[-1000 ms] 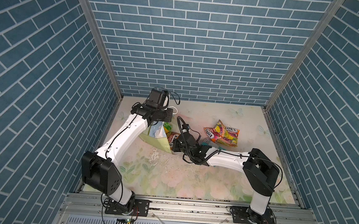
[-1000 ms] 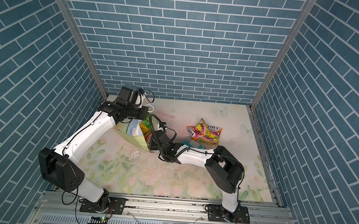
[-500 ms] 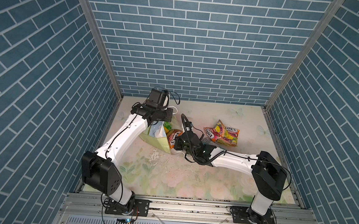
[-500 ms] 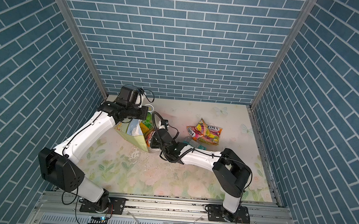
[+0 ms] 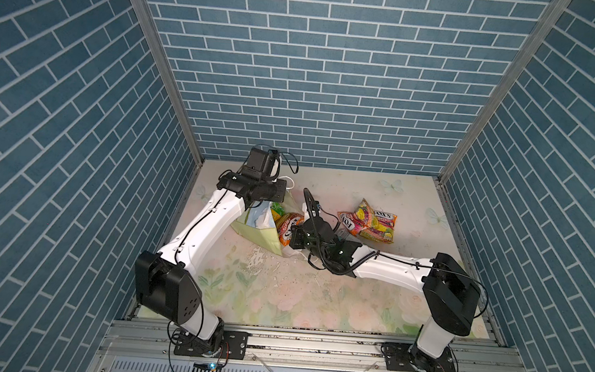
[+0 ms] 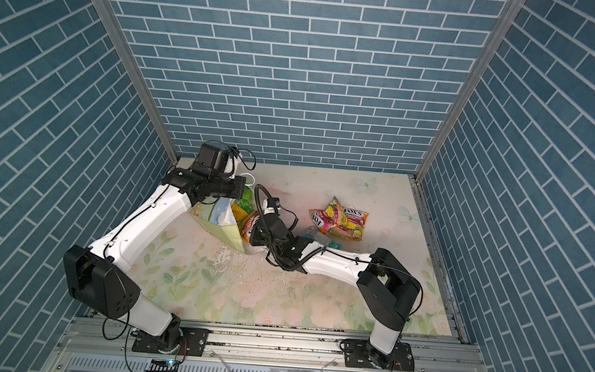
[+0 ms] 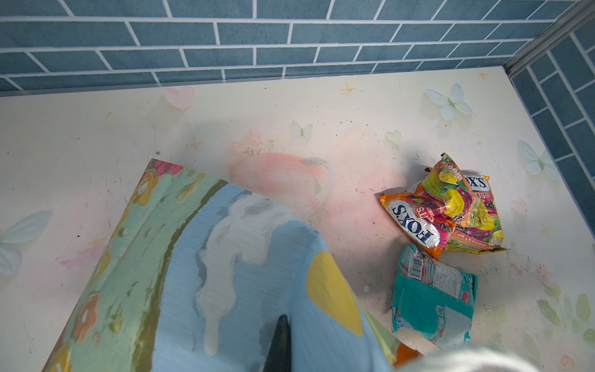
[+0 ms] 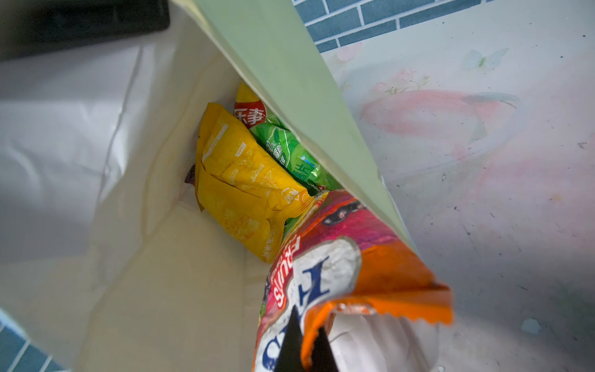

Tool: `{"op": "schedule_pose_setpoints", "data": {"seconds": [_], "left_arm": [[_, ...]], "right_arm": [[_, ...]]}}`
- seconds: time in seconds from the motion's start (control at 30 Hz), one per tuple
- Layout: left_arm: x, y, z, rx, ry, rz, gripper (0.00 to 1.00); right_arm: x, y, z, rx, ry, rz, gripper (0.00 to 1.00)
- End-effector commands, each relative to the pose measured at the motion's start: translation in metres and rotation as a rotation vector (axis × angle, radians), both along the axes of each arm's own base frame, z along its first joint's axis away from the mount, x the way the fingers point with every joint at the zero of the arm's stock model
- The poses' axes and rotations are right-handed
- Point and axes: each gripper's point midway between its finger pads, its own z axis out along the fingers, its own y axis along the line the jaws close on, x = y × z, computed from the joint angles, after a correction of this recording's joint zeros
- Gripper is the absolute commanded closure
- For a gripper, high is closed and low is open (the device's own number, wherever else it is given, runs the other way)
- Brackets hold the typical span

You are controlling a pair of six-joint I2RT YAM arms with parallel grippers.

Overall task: Take the snacks out of the paper bag
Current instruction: 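Grasp the orange FOX'S packet inside the bag with the right gripper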

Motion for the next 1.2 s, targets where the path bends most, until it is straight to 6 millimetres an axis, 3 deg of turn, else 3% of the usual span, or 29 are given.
{"op": "schedule_pose_setpoints", "data": {"seconds": [0.0,0.5,0.73,1.17], "left_arm": [[0.000,-0.002,0.010,-0.014,-0.029,-0.002,1.00],[0.000,-0.003,0.011,-0.017,-0.028,-0.004,1.00],[0.000,-0.003,0.011,-0.018,-0.027,-0.006,1.00],[0.000,-0.003,0.009,-0.014,-0.022,-0.008,1.00]], "right_arm": [[0.009,-0.006,0.046,0.069,-0.097,-0.029,1.00],[0.002,0.001,0.075,0.124,-0.170,0.039,1.00],[0.001,0.002,0.076,0.120,-0.167,0.050,1.00],[-0.001,-0.008,0.093,0.105,-0.182,0.037,1.00]]}}
